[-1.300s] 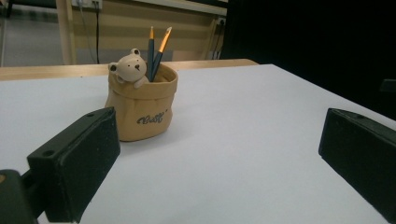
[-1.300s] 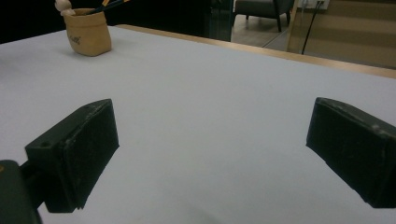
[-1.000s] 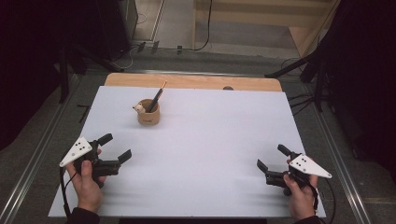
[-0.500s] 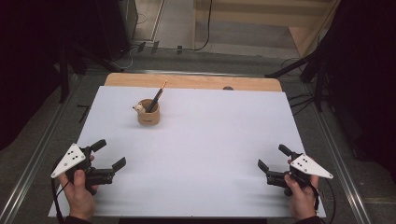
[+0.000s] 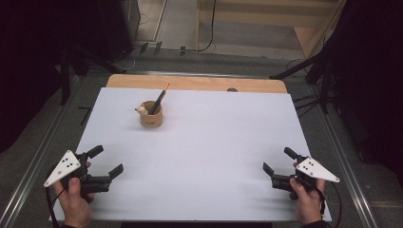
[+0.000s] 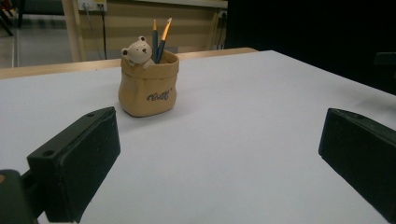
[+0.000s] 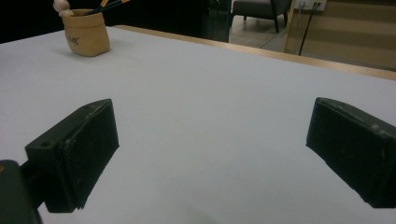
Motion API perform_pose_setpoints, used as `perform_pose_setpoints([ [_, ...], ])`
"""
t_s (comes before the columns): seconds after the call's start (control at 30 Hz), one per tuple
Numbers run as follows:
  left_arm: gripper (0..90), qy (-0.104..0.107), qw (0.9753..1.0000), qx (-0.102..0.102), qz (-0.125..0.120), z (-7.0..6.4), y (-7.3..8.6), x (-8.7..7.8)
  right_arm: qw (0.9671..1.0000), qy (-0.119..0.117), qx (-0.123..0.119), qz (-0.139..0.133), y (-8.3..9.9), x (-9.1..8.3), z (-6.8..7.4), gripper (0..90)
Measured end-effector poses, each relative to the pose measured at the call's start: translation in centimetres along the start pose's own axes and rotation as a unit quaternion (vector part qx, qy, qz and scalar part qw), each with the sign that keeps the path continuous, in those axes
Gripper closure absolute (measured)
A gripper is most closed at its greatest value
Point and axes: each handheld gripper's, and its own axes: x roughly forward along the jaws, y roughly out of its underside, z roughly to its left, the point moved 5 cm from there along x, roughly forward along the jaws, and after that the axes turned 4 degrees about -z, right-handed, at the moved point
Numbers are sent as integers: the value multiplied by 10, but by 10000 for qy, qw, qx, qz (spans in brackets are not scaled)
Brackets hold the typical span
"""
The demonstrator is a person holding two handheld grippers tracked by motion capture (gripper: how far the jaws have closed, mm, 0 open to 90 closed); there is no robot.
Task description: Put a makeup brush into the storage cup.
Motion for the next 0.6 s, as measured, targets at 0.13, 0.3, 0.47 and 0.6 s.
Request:
perform_pose_setpoints([
  [0.13, 0, -24, 10000, -44, -11, 3, 1, -3, 10000, 2, 13, 16, 1, 0, 0, 24],
  [0.3, 0, -34, 10000, -26, 32, 3, 3, -4, 10000, 3, 6, 21, 1, 0, 0, 24],
  [0.47, 0, 24, 10000, -28, 65, 1, 4, -1, 10000, -7, -4, 21, 1, 0, 0, 24],
  [0.6, 0, 91, 9999, -35, 81, 0, 4, 0, 10000, 0, 5, 28, 1, 1, 0, 24],
])
